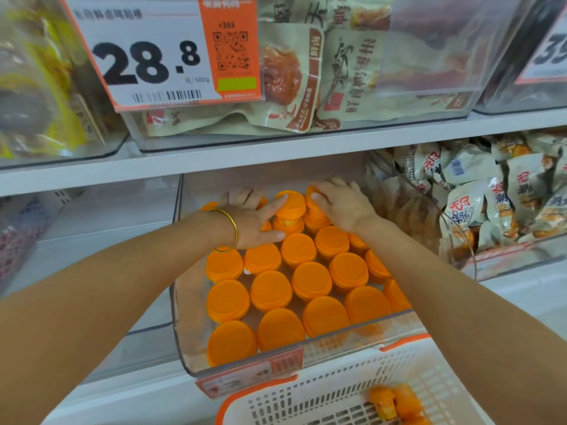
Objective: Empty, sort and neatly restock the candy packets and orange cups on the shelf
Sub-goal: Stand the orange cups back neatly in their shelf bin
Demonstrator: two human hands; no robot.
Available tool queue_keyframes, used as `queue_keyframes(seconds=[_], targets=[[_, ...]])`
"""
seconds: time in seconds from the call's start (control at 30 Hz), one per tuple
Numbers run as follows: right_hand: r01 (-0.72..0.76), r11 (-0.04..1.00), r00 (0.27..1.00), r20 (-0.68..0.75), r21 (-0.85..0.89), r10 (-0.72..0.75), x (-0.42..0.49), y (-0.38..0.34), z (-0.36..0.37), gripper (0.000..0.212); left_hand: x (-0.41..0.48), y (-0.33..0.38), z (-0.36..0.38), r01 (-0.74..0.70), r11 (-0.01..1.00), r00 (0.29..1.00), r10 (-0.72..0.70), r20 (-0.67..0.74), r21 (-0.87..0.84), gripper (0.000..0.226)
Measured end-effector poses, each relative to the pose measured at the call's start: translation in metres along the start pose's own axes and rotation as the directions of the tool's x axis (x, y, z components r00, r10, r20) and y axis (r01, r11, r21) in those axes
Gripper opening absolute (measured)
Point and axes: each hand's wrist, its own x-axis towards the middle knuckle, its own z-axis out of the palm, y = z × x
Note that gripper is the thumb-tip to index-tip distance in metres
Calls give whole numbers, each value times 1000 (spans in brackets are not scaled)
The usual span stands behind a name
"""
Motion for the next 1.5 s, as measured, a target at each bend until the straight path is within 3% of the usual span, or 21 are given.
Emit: queue_keyframes(seconds=[0.07, 0.13, 0.27, 0.33, 0.4, 0.47, 0.5, 0.57, 0.67, 0.8, 0.9, 1.07, 1.2, 1.33, 1.4, 1.5], targets=[[14, 1000, 999, 45, 13, -15, -4, 0, -4, 45, 0, 2, 2, 12, 1000, 1000, -12, 23, 12, 79], [86, 990, 996, -46, 108, -81, -20, -3, -20, 48, -7, 6, -3, 5, 1000, 1000, -5, -26, -27, 80], [195, 891, 967, -232, 411, -104, -107, -9, -66, 41, -43, 37, -19, -156, 946, 948, 64, -310, -284, 73], [177, 811, 974, -215, 558, -65, -167, -6, -79, 35, -73, 72, -24, -363, 875, 830, 147, -538, -322, 70], [70, 723, 995, -99, 687, -2, -218, 5, -78, 28, -100, 111, -19, -553, 786, 675, 229, -701, -276, 60], [-105, 653, 994, 60, 750, 91, -251, 29, -61, 25, -117, 150, 0, -661, 727, 550, 304, -777, -184, 48], [-193, 627, 981, 127, 755, 149, -263, 43, -47, 23, -121, 169, 15, -695, 702, 529, 349, -774, -158, 44], [-370, 569, 926, 244, 734, 288, -280, 72, -9, 18, -119, 202, 49, -725, 666, 567, 435, -700, -173, 41], [-585, 579, 809, 355, 568, 469, -300, 118, 67, 20, -98, 236, 110, -638, 702, 755, 491, -435, -315, 40], [-649, 729, 746, 372, 217, 553, -325, 161, 159, 34, -56, 260, 189, -448, 816, 885, 462, -53, -365, 39], [-645, 741, 738, 403, 188, 541, -326, 174, 208, 44, -26, 280, 246, -339, 838, 905, 414, 94, -427, 46], [-573, 817, 772, 381, 70, 509, -317, 203, 276, 59, 29, 324, 315, -289, 861, 907, 387, 169, -419, 64], [-570, 821, 765, 344, -33, 545, -316, 212, 304, 63, 56, 350, 346, -198, 887, 942, 290, 170, -418, 58], [-640, 756, 750, 323, 135, 577, -310, 213, 310, 49, 54, 363, 363, -154, 872, 971, 220, 91, -465, 46], [-657, 704, 747, 355, 269, 562, -312, 211, 312, 52, 50, 364, 368, -93, 790, 977, 190, 98, -606, 42], [-684, 645, 725, 421, 341, 546, -315, 210, 311, 65, 44, 357, 371, -18, 680, 981, 154, 119, -733, 14]])
